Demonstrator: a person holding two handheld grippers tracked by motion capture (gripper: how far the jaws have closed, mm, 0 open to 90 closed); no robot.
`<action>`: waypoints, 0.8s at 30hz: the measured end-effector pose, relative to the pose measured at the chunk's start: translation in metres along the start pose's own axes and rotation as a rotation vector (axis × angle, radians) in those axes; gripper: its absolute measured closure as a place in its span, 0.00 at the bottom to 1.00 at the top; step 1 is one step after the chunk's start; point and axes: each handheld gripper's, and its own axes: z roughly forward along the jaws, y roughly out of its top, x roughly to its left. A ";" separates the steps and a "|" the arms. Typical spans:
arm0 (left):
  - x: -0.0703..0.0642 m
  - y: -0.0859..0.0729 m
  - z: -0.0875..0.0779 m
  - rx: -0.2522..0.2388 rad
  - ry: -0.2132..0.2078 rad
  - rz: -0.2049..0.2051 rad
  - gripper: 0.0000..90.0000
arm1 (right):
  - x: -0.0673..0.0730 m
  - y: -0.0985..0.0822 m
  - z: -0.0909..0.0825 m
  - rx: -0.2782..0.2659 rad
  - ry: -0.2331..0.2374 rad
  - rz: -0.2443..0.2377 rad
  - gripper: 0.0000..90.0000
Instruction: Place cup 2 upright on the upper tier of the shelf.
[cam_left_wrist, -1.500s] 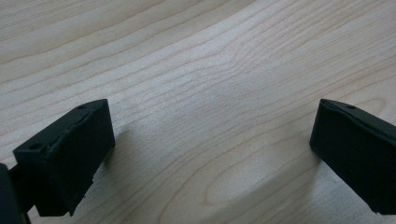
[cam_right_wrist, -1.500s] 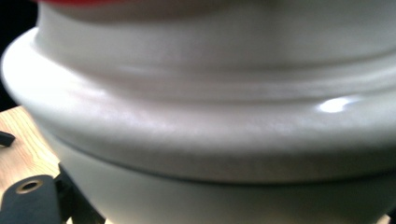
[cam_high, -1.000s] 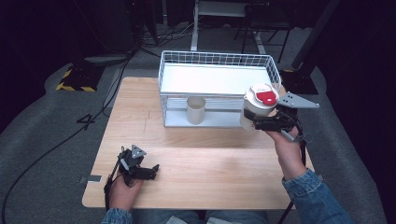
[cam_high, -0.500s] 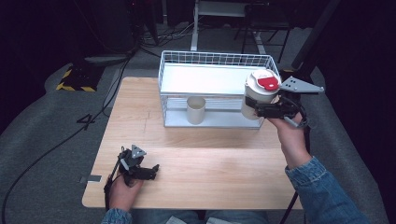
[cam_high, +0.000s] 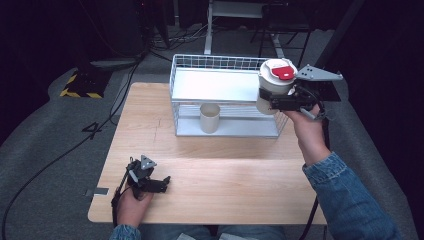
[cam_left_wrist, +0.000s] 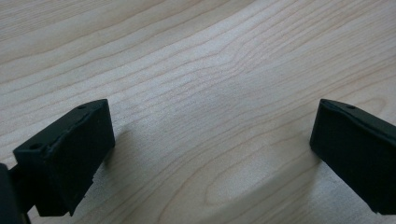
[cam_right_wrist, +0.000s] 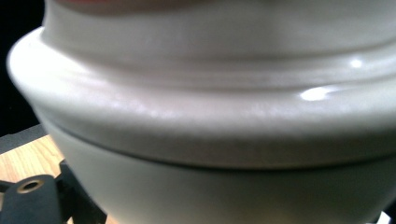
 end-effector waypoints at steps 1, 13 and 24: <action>0.000 0.000 0.000 0.000 0.000 0.000 0.00 | -0.001 0.003 0.002 -0.001 -0.001 0.004 0.13; 0.000 0.000 0.000 0.000 0.006 -0.007 0.00 | -0.011 0.028 0.030 -0.016 -0.007 0.005 0.13; 0.000 0.000 0.001 0.000 0.009 -0.010 0.00 | -0.019 0.042 0.066 -0.002 -0.034 0.021 0.13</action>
